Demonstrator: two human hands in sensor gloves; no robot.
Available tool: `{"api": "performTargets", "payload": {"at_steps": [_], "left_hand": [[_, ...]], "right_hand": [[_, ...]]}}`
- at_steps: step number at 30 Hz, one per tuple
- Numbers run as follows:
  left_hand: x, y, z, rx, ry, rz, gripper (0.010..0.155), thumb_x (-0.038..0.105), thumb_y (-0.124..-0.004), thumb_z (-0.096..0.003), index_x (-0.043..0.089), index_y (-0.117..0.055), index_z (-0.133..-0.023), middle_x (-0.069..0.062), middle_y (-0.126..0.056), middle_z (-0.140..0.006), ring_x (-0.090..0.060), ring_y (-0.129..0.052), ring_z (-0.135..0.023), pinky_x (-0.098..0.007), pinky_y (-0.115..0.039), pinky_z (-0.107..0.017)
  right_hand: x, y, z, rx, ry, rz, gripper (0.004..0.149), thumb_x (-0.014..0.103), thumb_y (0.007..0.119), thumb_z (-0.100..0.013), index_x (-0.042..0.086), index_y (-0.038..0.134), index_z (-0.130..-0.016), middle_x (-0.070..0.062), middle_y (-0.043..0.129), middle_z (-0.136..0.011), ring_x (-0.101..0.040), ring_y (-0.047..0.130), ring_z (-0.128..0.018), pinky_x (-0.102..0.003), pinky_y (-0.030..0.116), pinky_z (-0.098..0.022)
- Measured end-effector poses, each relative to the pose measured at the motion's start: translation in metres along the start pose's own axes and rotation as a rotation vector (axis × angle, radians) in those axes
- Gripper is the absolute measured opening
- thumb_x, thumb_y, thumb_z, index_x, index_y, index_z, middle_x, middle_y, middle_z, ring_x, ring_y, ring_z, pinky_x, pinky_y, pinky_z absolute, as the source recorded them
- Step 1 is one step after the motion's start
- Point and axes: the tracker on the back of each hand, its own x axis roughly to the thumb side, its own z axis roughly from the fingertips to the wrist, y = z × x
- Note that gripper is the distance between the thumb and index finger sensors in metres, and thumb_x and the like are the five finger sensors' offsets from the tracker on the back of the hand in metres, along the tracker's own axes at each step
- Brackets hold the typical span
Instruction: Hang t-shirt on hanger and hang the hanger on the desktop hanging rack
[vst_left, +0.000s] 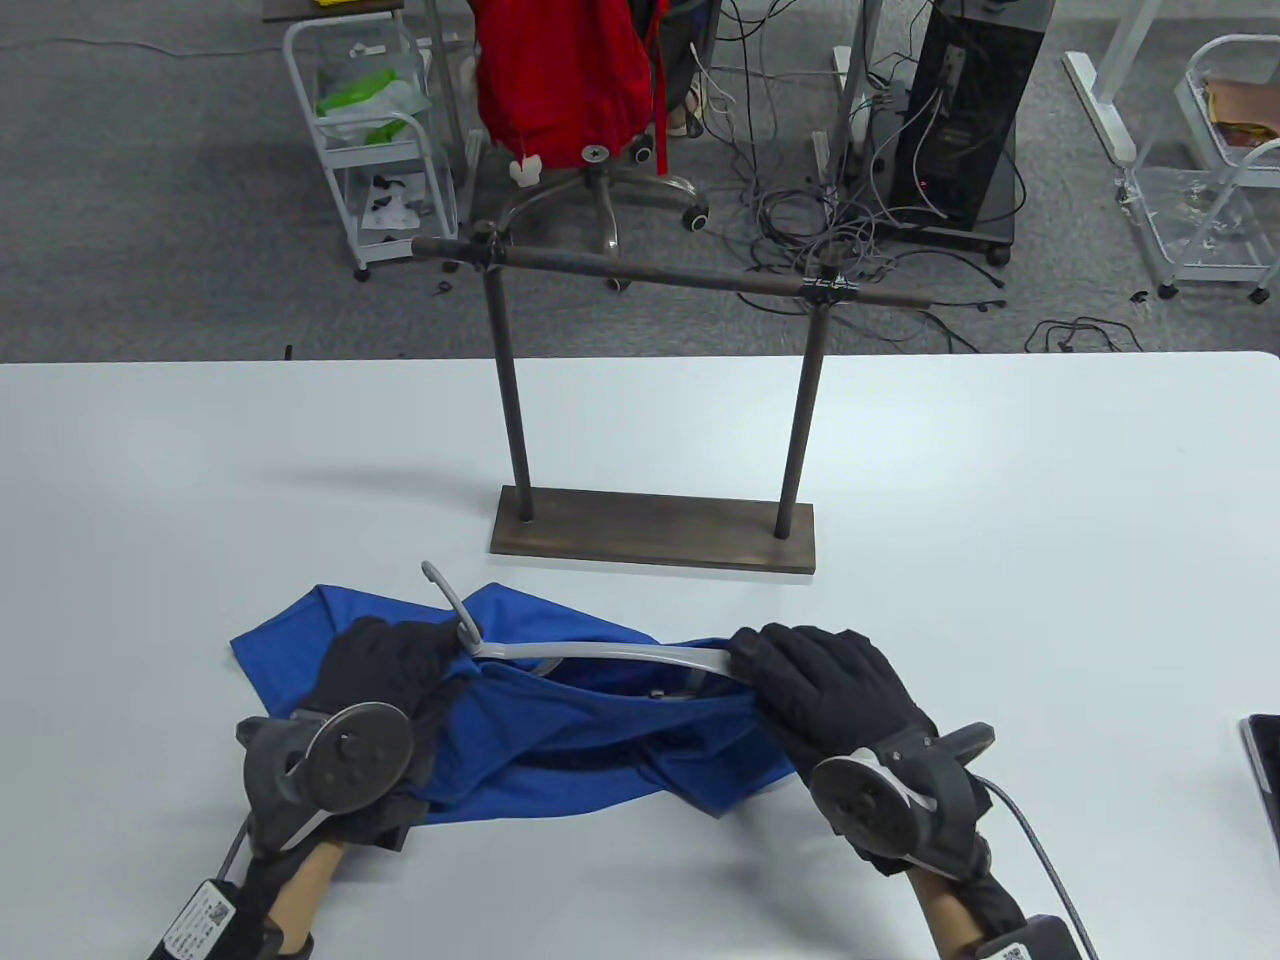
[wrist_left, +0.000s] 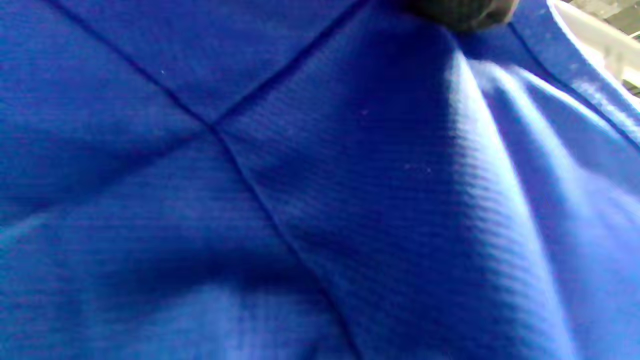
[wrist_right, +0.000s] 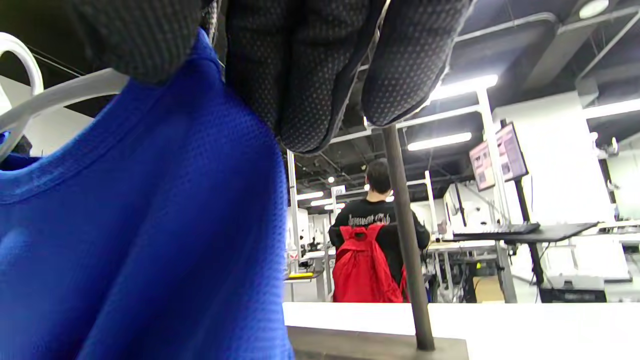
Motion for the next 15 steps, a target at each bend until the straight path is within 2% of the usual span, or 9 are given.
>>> {"api": "performTargets", "payload": {"at_steps": [2, 5, 11, 13, 15], "left_hand": [[0.0, 0.001, 0.001, 0.011, -0.008, -0.005, 0.052, 0.054, -0.066, -0.0424, 0.054, -0.064, -0.094, 0.023, -0.087, -0.081, -0.004, -0.095, -0.06, -0.043, -0.072, -0.079], [0.006, 0.001, 0.003, 0.016, -0.02, 0.008, 0.052, 0.054, -0.067, -0.0429, 0.054, -0.064, -0.095, 0.023, -0.086, -0.081, -0.005, -0.094, -0.058, -0.043, -0.072, -0.078], [0.035, -0.007, 0.011, -0.015, -0.097, -0.041, 0.053, 0.055, -0.067, -0.0436, 0.055, -0.063, -0.096, 0.024, -0.086, -0.083, -0.003, -0.094, -0.058, -0.042, -0.073, -0.078], [0.044, -0.011, 0.013, -0.037, -0.125, -0.064, 0.053, 0.056, -0.067, -0.044, 0.056, -0.062, -0.097, 0.025, -0.085, -0.084, -0.003, -0.094, -0.059, -0.041, -0.073, -0.079], [0.05, -0.015, 0.016, -0.014, -0.165, -0.042, 0.053, 0.055, -0.068, -0.0429, 0.054, -0.064, -0.096, 0.024, -0.087, -0.083, -0.004, -0.095, -0.057, -0.042, -0.074, -0.077]], "right_hand": [[-0.001, 0.002, -0.001, 0.035, 0.012, -0.034, 0.069, 0.044, 0.071, -0.047, 0.041, 0.038, -0.107, 0.01, 0.081, -0.101, -0.017, 0.09, -0.092, -0.049, 0.076, -0.074], [0.001, 0.008, -0.002, 0.075, 0.019, -0.04, 0.066, 0.041, 0.072, -0.048, 0.036, 0.045, -0.108, 0.007, 0.078, -0.103, -0.02, 0.087, -0.094, -0.052, 0.073, -0.075], [0.029, 0.013, 0.004, -0.001, -0.075, 0.16, 0.063, 0.041, 0.074, -0.047, 0.038, 0.051, -0.105, 0.013, 0.083, -0.096, -0.015, 0.09, -0.089, -0.049, 0.074, -0.076], [0.044, 0.014, 0.007, -0.04, -0.139, 0.175, 0.062, 0.04, 0.074, -0.046, 0.037, 0.053, -0.104, 0.013, 0.085, -0.092, -0.014, 0.093, -0.084, -0.048, 0.076, -0.074], [0.054, 0.016, 0.009, -0.061, -0.173, 0.172, 0.061, 0.04, 0.075, -0.046, 0.036, 0.055, -0.103, 0.013, 0.086, -0.089, -0.014, 0.094, -0.079, -0.048, 0.078, -0.072]]}}
